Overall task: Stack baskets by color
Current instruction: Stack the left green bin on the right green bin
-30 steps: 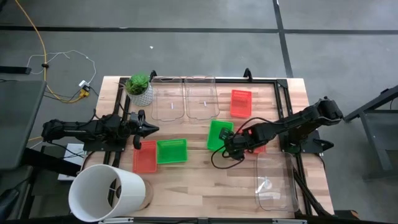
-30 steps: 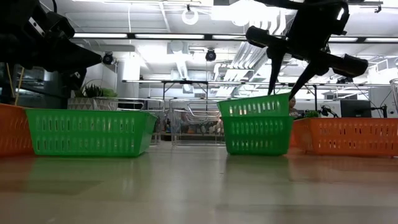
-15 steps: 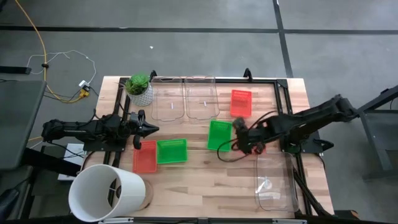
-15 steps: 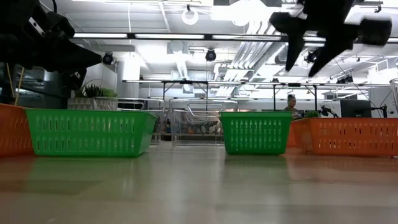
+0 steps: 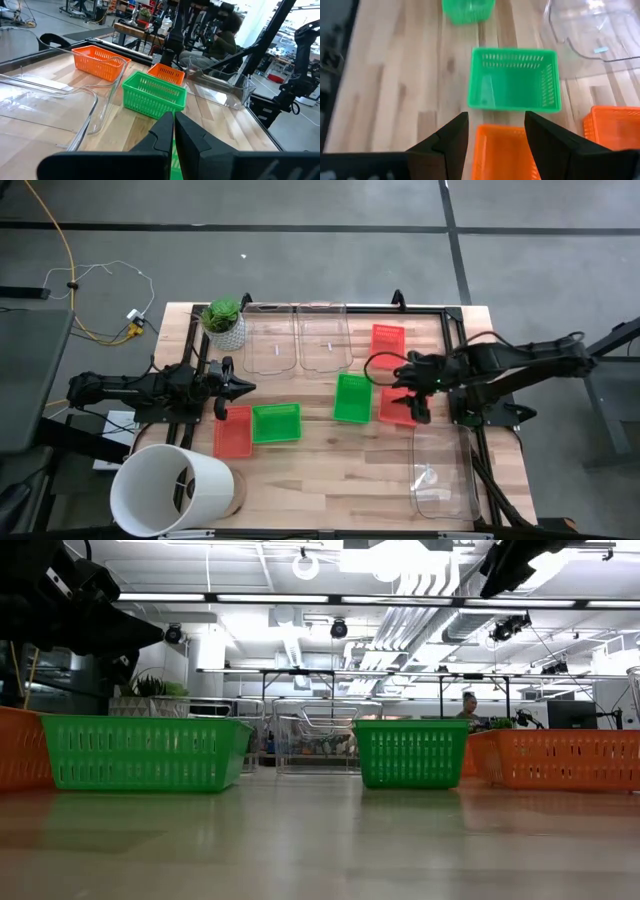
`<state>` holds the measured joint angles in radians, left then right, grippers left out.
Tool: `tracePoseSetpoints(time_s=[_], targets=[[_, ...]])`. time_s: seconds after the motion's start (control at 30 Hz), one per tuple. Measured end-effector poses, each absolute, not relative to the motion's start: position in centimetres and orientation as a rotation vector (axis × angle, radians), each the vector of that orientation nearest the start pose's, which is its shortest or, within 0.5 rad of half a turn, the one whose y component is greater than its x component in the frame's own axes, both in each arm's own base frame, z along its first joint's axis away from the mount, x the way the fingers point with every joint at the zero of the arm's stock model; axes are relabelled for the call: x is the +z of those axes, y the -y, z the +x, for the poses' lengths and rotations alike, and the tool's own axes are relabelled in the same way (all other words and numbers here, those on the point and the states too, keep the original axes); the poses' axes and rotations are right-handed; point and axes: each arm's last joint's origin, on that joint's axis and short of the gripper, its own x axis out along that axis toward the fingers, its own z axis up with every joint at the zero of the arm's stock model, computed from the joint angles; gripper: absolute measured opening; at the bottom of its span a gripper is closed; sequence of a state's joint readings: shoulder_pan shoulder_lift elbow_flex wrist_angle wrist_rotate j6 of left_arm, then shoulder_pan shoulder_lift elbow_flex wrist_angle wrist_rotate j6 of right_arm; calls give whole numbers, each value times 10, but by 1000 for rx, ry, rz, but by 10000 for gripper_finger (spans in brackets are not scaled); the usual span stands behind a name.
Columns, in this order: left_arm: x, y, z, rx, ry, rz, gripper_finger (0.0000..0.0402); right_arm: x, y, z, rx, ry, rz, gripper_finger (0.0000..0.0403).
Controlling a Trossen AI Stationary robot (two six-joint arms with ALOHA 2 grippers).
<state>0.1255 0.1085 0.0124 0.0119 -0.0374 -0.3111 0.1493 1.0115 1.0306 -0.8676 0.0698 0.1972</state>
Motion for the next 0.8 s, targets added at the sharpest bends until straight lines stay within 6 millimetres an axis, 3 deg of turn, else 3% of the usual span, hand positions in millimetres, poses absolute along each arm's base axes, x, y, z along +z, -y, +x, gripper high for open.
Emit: tracePoseSetpoints(time_s=[0.07,0.37,0.53,0.8], targets=[[160,-14,103,175,-58,-314,5,317,-26,185,-17,-773,149,181],[160,-14,103,175,-58,-314,5,264,-36,187,41,-365,531,181],[167,-14,103,173,17,-401,5,262,-38,191,84,-222,620,181],[198,-21,96,350,435,-566,5,278,-38,192,95,-160,567,181]])
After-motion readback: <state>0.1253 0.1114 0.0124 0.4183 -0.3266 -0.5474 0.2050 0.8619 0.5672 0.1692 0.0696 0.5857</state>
